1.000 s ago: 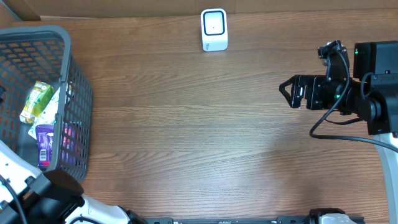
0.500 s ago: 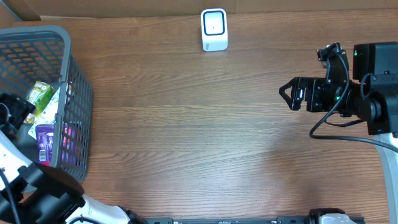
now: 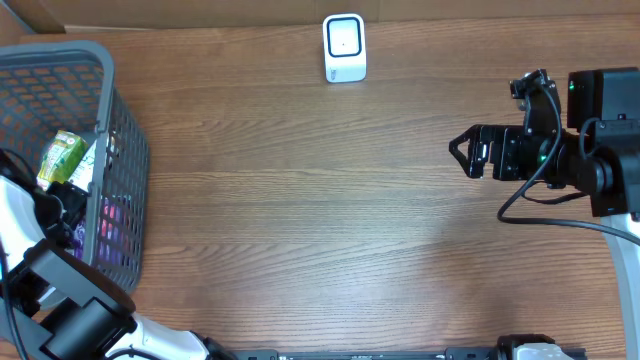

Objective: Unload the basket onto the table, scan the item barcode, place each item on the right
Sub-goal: 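Grasp the purple snack bag with the left gripper and lift it, then carry the purple bag to table center and release it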

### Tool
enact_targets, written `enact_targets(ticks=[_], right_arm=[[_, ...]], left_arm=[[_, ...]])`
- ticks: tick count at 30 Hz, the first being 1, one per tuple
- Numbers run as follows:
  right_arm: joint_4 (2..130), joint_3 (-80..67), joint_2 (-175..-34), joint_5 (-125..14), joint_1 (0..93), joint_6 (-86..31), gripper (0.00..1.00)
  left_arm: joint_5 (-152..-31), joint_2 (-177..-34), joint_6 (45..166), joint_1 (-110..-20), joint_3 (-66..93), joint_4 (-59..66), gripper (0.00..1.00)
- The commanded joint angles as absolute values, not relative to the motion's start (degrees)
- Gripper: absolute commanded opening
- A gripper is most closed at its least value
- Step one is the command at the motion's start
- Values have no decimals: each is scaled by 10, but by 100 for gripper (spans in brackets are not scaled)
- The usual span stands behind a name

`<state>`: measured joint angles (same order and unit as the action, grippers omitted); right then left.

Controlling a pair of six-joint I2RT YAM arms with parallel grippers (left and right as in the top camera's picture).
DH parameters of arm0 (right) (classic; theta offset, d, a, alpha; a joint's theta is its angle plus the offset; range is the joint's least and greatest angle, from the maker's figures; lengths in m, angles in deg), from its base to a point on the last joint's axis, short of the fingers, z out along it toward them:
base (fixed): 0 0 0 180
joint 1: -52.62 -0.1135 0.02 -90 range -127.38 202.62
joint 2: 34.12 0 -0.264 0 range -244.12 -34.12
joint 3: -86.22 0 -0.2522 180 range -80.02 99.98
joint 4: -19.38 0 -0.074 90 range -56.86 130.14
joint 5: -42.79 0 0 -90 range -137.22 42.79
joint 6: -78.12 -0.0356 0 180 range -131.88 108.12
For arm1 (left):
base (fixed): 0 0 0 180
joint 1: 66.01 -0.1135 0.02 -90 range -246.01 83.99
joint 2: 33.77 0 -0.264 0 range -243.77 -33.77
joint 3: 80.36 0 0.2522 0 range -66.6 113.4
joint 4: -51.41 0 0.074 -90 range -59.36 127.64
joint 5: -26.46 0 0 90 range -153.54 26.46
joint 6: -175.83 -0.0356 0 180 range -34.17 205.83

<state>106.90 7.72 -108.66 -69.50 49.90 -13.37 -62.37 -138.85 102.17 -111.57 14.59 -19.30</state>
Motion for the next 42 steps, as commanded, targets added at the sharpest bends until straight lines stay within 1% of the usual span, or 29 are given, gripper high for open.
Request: enact_targets(ticks=[1,3,4,7,8,9,13,17,22,23,26,31,35,39,42], right_arm=[[1068,89,-1085,-700,497,-127,100],[1068,89,-1085,-700,497,-127,100],[1068,89,-1085,-700,497,-127,100],[1068,89,-1085,-700,497,-127,100],[1068,89,-1085,-700,497,-127,100],[1068,89,-1085,-700,497,-127,100],[1068,89,-1085,-700,497,-127,100],[1068,89,-1085,-700,497,-128,100],[1068,89,-1085,-700,497,-128,100],[1069,89,-1085,-700,497,-128,100],[1071,89,-1085,-700,497,-130,100],[1072,89,-1085,-701,497,-132,100],[1072,89,-1085,-700,497,-134,100],[1072,89,-1085,-700,497,-134,100],[1072,89,-1085,-700,497,-134,100]], left_arm=[[-614,-1391,1010,-1103,88,-150,74],[-614,-1391,1011,-1103,64,-126,70],[-614,-1391,1011,-1103,60,-124,65],[-614,-1390,1009,-1103,61,-128,31],[-615,-1390,1004,-1103,64,-131,11],[-615,-1390,1000,-1103,69,-135,4],[-616,-1390,1000,-1103,107,-173,4],[-618,-1390,1000,-1103,187,-237,4],[-669,-1390,973,-1102,351,-329,4],[-676,-1390,970,-1102,414,-364,4],[-676,-1390,960,-1102,508,-417,4],[-691,-1388,960,-1102,628,-492,4],[-721,-1375,960,-1097,709,-525,4],[-758,-1341,961,-1069,771,-545,4],[-771,-1301,961,-1011,794,-549,4]])
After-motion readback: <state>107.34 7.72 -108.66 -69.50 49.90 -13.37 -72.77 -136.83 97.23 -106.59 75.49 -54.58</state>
